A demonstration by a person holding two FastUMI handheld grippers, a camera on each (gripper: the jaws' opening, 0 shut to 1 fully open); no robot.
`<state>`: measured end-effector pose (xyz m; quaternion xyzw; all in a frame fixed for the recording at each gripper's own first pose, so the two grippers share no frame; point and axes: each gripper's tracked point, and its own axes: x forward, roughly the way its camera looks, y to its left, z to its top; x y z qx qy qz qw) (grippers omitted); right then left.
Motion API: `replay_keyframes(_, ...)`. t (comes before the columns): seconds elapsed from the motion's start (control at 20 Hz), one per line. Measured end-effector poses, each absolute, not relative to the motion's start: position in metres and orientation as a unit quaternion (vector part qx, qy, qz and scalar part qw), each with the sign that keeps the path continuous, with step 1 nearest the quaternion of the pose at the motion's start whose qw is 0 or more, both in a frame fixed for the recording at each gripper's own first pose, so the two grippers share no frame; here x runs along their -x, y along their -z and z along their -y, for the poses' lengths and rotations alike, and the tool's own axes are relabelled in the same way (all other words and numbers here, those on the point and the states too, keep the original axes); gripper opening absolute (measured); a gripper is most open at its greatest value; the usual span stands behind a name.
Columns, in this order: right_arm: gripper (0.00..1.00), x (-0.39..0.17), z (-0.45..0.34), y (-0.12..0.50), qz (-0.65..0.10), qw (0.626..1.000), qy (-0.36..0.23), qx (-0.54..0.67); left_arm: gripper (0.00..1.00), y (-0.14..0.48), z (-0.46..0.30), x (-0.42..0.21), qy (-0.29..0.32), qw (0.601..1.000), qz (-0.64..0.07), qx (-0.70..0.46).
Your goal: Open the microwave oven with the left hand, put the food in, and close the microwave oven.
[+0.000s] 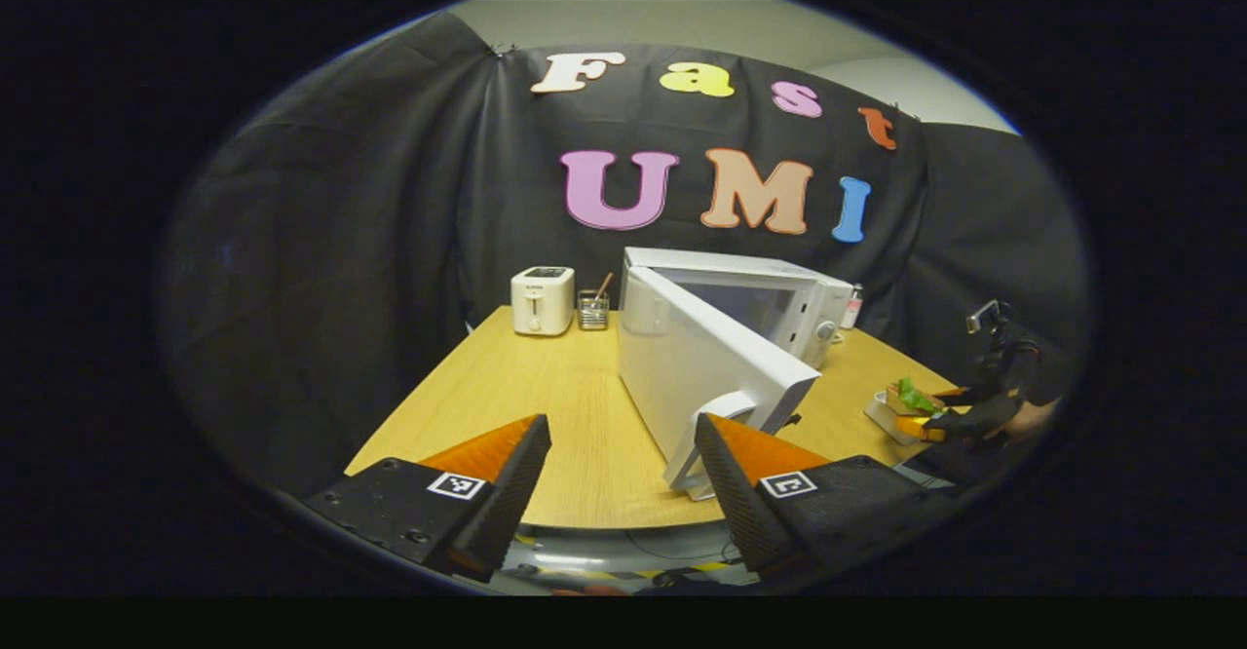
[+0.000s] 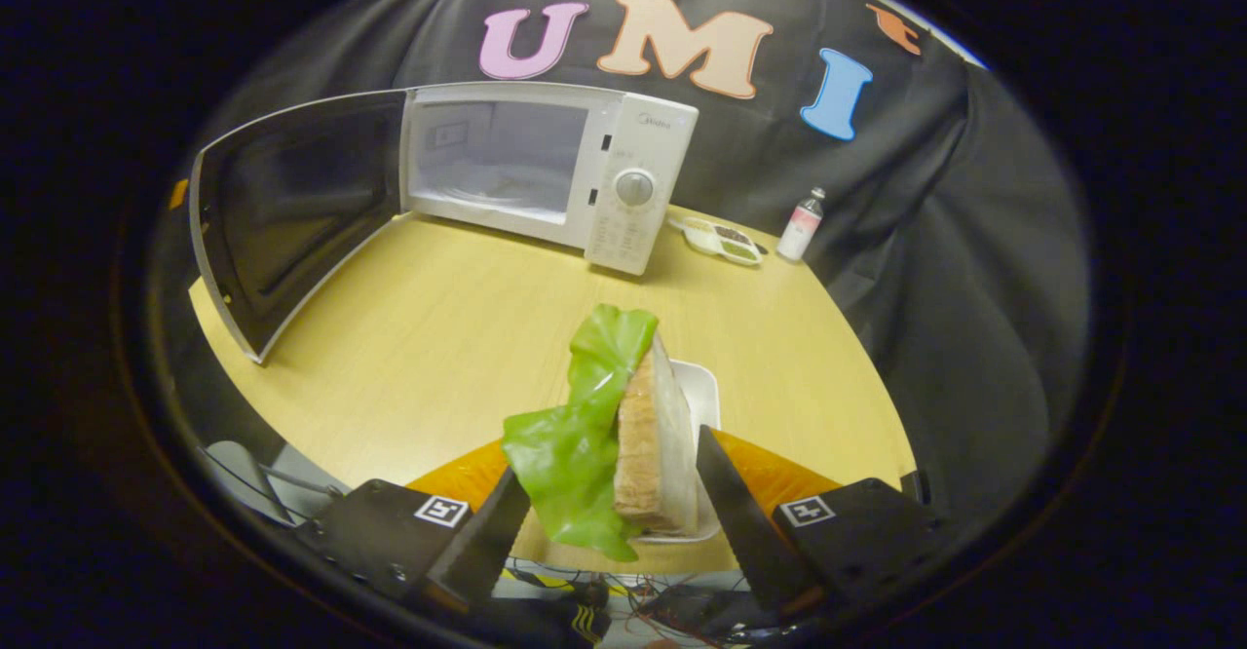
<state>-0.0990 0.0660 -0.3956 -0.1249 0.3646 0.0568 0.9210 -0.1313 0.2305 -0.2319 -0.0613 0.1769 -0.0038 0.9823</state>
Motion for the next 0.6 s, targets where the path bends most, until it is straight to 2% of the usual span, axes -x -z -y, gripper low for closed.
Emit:
replay_keyframes(0.05, 0.98, 0.098, -0.064, 0.395, -0.363, 0.922, -0.054, 0.126, 0.87, 0.226, -0.233, 0.131, 0.000, 0.984, -0.170, 0.059)
replay_keyframes(0.1, 0.83, 0.098, -0.066, 0.396, -0.362, 0.922, -0.055, 0.124, 0.89, 0.220, -0.235, 0.131, -0.002, 0.985, -0.164, 0.058)
replay_keyframes(0.15, 0.77, 0.097, -0.065, 0.393, -0.360, 0.923, -0.053, 0.128, 0.86, 0.215, -0.235, 0.130, -0.002, 0.986, -0.159, 0.057)
replay_keyframes(0.35, 0.48, 0.092, -0.059, 0.383, -0.348, 0.925, -0.042, 0.147, 0.88, 0.208, -0.232, 0.124, -0.001, 0.987, -0.150, 0.060)
replay_keyframes(0.4, 0.52, 0.090, -0.057, 0.384, -0.348, 0.926, -0.040, 0.141, 0.89, 0.205, -0.230, 0.123, 0.000, 0.987, -0.146, 0.063)
replay_keyframes(0.45, 0.41, 0.090, -0.057, 0.385, -0.356, 0.924, -0.041, 0.133, 0.89, 0.203, -0.227, 0.121, 0.003, 0.987, -0.143, 0.066)
replay_keyframes(0.6, 0.41, 0.085, -0.055, 0.376, -0.353, 0.928, -0.041, 0.112, 0.88, 0.198, -0.223, 0.118, 0.010, 0.989, -0.135, 0.058)
